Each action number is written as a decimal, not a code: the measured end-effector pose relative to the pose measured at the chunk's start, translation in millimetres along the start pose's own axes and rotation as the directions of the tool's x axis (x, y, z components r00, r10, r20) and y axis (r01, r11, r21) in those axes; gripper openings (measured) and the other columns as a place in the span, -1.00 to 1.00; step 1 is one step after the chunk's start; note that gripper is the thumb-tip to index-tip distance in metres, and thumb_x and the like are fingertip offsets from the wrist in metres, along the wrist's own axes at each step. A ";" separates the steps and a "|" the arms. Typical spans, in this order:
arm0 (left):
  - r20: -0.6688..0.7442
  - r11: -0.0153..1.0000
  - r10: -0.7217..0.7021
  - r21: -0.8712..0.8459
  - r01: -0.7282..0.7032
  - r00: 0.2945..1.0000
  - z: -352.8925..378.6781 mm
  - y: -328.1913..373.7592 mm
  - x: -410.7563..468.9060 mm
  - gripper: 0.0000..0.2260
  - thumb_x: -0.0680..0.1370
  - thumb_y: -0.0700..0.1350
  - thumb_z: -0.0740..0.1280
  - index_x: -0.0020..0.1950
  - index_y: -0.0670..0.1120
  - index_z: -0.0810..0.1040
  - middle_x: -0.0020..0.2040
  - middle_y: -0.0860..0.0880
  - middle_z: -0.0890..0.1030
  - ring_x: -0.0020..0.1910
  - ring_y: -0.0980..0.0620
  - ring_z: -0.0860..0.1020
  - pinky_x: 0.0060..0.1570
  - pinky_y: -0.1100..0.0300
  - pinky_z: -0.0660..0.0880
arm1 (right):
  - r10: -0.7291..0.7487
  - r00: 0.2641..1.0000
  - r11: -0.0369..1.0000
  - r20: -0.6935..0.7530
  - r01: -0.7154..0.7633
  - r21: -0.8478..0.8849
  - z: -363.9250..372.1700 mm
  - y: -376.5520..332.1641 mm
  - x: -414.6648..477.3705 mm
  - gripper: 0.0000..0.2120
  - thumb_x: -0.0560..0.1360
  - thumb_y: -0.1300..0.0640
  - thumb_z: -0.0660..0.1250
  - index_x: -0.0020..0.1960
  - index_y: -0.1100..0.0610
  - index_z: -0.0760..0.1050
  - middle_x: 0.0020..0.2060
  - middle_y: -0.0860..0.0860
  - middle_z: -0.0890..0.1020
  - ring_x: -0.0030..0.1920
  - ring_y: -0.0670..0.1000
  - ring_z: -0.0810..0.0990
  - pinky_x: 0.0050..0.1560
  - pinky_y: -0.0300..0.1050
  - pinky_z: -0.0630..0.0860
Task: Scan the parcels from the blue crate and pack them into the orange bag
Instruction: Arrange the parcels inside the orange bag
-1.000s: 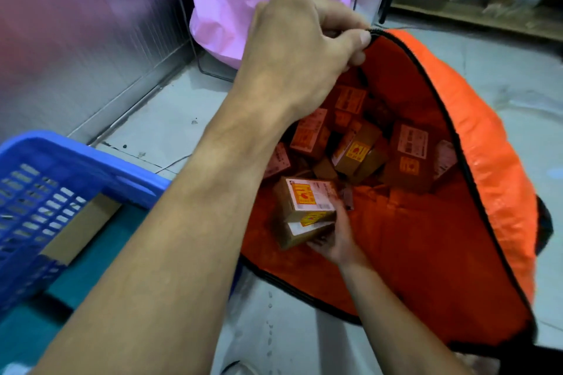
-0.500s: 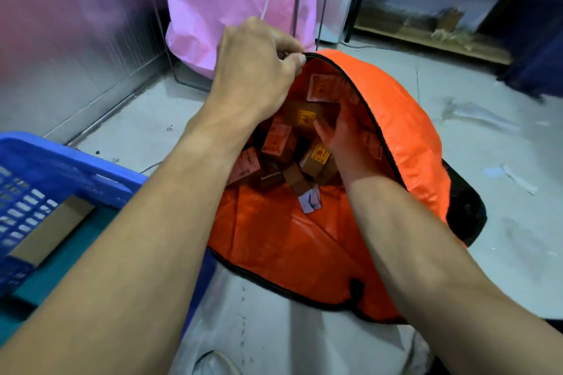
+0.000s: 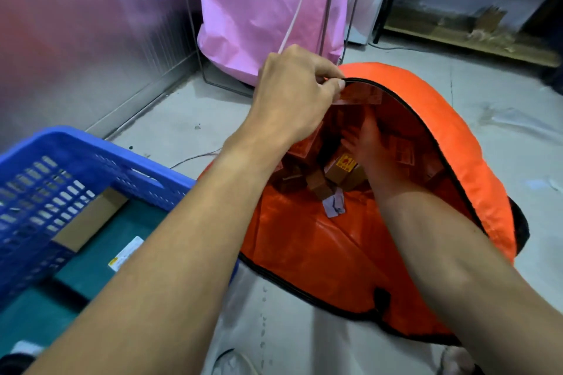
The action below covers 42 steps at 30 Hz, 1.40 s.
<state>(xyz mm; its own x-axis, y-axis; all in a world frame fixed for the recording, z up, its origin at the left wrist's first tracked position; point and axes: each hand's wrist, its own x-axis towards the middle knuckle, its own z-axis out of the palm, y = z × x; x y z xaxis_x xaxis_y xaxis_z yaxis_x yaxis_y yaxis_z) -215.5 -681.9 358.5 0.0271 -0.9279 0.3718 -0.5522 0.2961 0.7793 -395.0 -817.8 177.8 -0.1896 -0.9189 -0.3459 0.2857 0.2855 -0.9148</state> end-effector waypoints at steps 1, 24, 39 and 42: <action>-0.011 1.000 -0.011 -0.021 0.010 1.000 0.0 -1.1 1.3 -0.91 0.52 -0.11 0.48 -0.03 -0.01 0.79 -0.18 0.08 0.76 -0.15 0.15 0.72 0.09 0.11 0.65 | -0.015 1.000 1.000 -0.007 0.015 -0.023 4.0 -6.3 2.1 -0.36 0.56 -0.39 0.14 0.48 -0.02 0.42 0.40 0.05 0.55 0.25 0.05 0.59 0.29 0.06 0.48; 0.045 0.982 -0.046 0.186 0.037 0.998 -14.7 -23.0 -1.2 -0.68 0.54 -0.15 0.36 0.26 0.06 0.68 0.05 -0.03 0.75 0.18 -0.15 0.63 0.28 -0.03 0.53 | 0.164 0.948 0.383 0.272 0.193 -0.903 -34.7 81.2 -114.0 -0.78 0.59 0.00 0.34 0.19 0.05 0.55 -0.01 -0.03 0.50 0.11 0.06 0.55 0.01 -0.11 0.43; 0.407 0.893 -0.188 0.449 -0.016 0.894 -17.4 -9.0 -73.5 -0.26 0.57 -0.07 0.39 0.68 0.08 0.11 0.36 0.08 0.63 0.41 -0.14 0.48 0.36 0.08 0.36 | 0.553 0.602 -0.314 0.576 0.791 -0.526 -54.8 3.2 -281.5 -0.73 0.54 0.15 0.20 0.20 0.19 0.49 0.08 0.27 0.62 0.03 0.34 0.60 -0.07 0.04 0.50; 0.471 0.871 -0.246 0.491 -0.020 0.847 -19.3 0.3 -94.9 -0.23 0.60 -0.07 0.38 0.70 0.04 0.02 0.37 0.08 0.62 0.45 -0.12 0.43 0.36 0.12 0.31 | 0.529 0.580 -0.328 0.619 0.813 -0.481 -54.9 -22.4 -291.6 -0.75 0.56 0.13 0.20 0.18 0.19 0.48 0.06 0.26 0.63 0.03 0.32 0.60 -0.12 0.02 0.46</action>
<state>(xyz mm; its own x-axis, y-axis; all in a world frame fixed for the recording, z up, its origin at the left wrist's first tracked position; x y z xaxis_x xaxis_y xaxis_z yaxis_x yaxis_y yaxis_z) -202.2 -589.3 333.2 -0.2338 -0.9655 -0.1151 -0.8906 0.1652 0.4237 -397.7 -541.3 287.8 0.6226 -0.5508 -0.5559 -0.7000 -0.7096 -0.0810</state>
